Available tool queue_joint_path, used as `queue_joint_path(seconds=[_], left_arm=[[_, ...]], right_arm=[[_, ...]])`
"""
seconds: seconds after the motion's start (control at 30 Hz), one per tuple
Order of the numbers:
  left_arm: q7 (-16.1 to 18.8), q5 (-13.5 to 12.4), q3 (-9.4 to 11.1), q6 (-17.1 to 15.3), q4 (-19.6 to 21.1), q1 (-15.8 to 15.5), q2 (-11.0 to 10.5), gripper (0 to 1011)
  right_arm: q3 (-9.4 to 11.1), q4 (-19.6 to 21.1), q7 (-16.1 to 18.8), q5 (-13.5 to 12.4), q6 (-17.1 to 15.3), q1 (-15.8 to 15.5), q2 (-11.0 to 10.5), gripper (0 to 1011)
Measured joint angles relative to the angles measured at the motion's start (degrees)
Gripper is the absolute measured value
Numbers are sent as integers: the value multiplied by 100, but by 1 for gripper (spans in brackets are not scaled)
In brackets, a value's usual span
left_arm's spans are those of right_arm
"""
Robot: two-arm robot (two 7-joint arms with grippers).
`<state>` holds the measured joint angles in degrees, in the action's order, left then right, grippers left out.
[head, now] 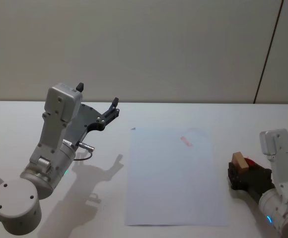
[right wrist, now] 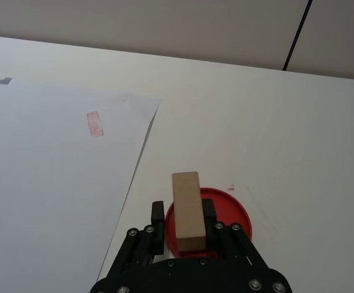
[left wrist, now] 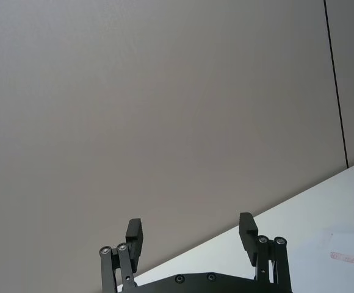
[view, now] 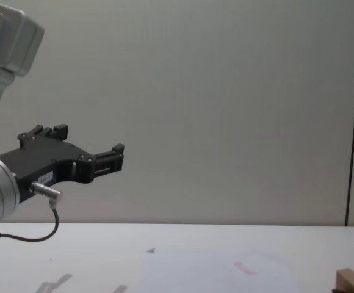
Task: Use the one hand to pick up the stamp and affix it onto the A4 paper.
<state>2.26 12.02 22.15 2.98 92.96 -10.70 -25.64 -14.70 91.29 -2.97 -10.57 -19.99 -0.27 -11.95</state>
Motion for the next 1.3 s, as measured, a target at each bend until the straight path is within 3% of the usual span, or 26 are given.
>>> queue_joint_path(seconds=[0.13, 0.27, 0.9, 1.3], left_arm=[[0, 0, 0, 0, 0, 0, 0, 1003], [0, 0, 0, 0, 0, 0, 0, 1003], [0, 0, 0, 0, 0, 0, 0, 1003], [0, 0, 0, 0, 0, 0, 0, 1003]], right_arm=[[0, -3, 1, 0, 3, -2, 2, 265], [0, -4, 0, 0, 3, -4, 4, 217], [30, 33, -34, 79, 135, -7, 5, 218], [82, 312, 7, 134, 223, 9, -19, 219]])
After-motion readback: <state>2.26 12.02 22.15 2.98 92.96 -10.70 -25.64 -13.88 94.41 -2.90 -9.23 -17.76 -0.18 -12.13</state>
